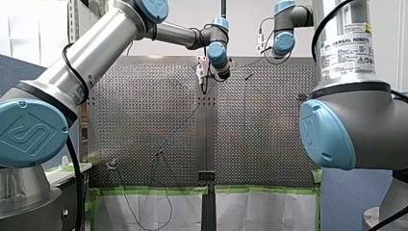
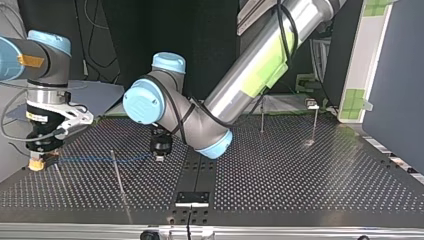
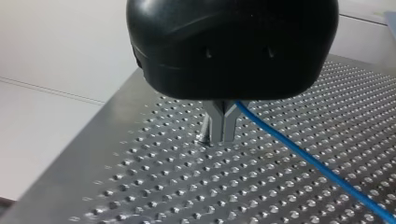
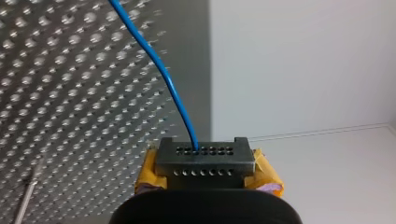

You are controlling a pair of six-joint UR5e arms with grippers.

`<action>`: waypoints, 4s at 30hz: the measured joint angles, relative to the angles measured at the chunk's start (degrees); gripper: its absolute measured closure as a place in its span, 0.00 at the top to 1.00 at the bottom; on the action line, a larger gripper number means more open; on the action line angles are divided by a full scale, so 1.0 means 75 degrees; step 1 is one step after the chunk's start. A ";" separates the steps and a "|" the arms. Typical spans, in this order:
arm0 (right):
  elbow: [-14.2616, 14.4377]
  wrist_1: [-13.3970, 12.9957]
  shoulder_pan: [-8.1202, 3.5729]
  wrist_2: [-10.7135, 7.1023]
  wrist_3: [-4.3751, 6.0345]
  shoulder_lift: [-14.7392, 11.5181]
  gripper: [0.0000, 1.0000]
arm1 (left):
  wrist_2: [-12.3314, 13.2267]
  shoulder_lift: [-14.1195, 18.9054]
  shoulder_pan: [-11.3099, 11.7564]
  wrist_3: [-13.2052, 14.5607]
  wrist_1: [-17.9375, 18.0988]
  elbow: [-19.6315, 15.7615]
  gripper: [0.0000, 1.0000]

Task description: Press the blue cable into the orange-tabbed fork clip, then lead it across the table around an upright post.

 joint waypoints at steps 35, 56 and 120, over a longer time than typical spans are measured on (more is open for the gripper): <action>0.0008 -0.0348 -0.0403 -0.0072 0.0428 0.0579 0.00 | 0.0513 -0.0474 0.0041 -0.0343 0.0930 0.1751 0.00; 0.0008 -0.0979 -0.0440 -0.0207 0.0453 0.1239 0.00 | 0.0896 -0.0831 0.0294 -0.0349 0.1357 0.0592 0.00; 0.1614 -0.4252 -0.1062 0.0409 0.0612 0.5030 0.00 | 0.0465 -0.0952 0.0403 -0.0123 0.1284 0.0240 1.00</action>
